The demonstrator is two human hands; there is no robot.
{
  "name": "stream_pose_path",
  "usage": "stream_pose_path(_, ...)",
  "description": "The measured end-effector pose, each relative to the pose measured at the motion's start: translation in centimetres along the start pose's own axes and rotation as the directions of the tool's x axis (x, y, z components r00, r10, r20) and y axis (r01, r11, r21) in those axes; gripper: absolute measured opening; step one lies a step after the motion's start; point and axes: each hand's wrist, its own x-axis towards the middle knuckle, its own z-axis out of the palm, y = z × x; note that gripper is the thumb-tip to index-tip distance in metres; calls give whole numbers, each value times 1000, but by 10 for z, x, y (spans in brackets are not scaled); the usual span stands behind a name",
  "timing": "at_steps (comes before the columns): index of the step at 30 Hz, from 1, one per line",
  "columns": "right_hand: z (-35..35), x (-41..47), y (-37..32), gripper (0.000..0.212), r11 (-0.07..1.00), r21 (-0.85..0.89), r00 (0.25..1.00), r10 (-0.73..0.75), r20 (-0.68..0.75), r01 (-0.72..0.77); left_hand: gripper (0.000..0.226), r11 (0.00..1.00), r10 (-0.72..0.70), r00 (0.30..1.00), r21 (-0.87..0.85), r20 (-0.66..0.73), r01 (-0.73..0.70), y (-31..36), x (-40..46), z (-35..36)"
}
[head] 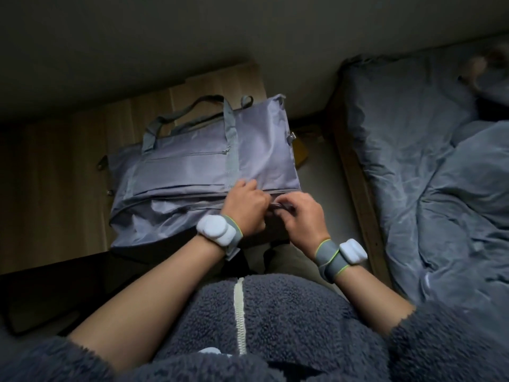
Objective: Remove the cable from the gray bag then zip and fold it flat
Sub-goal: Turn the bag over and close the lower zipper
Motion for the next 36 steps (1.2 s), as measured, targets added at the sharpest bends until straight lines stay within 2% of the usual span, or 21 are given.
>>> stream_pose_path(2,-13,1,-5,33,1000,-17,993,-20,-118,18,16,994,-107,990,-48,-96,103,-10,-3,-14)
stream_pose_path(4,-26,12,-12,47,996,3,991,86,-104,-86,16,978,-197,963,-106,-183,180,-20,-1,-32)
stream_pose_path(6,-29,23,-31,48,993,15,993,116,11,-116,12,957,-260,931,-194,-255,214,-31,-3,-53)
stream_pose_path(8,-24,30,-54,48,995,74,987,54,148,-65,9,950,-268,899,-249,-345,187,-40,-8,-71)
stream_pose_path(11,-20,50,-84,45,989,144,961,-22,274,-18,7,941,-285,851,-297,-442,161,-56,-26,-91)
stream_pose_path(13,-20,69,-83,30,1000,18,920,-14,391,7,14,940,-287,848,-300,-446,161,-61,-30,-92)
stream_pose_path(15,-14,81,-90,18,965,-234,852,24,522,116,23,952,-272,853,-252,-445,172,-62,-43,-87)
stream_pose_path(17,-4,82,-90,15,926,-335,834,43,551,173,20,960,-244,892,-228,-380,166,-58,-47,-73)
stream_pose_path(19,7,75,-95,13,930,-312,867,-15,498,196,15,943,-275,916,-268,-291,198,-62,-59,-57)
stream_pose_path(20,9,72,-94,14,941,-288,890,-30,456,179,20,928,-300,918,-301,-260,218,-67,-61,-50)
stream_pose_path(23,8,62,-92,27,947,-272,938,-73,339,172,45,870,-450,873,-314,-188,381,-86,-78,-29)
stream_pose_path(25,7,57,-92,28,940,-264,961,-156,227,215,49,820,-548,829,-267,-108,507,-93,-86,-18)
stream_pose_path(26,7,56,-92,27,928,-258,953,-217,211,268,46,801,-575,816,-242,-58,547,-95,-87,-15)
stream_pose_path(28,16,52,-96,22,868,-292,892,-300,338,402,36,805,-571,821,-187,11,563,-93,-89,-11)
stream_pose_path(30,28,49,-99,20,848,-341,860,-229,455,406,28,842,-524,851,-131,27,523,-90,-87,-8)
stream_pose_path(33,38,47,-94,29,866,-399,873,-84,480,302,28,865,-485,874,-133,31,484,-84,-88,-3)
stream_pose_path(36,31,50,-87,28,865,-455,888,23,460,213,25,877,-460,887,-178,-43,446,-83,-90,-3)
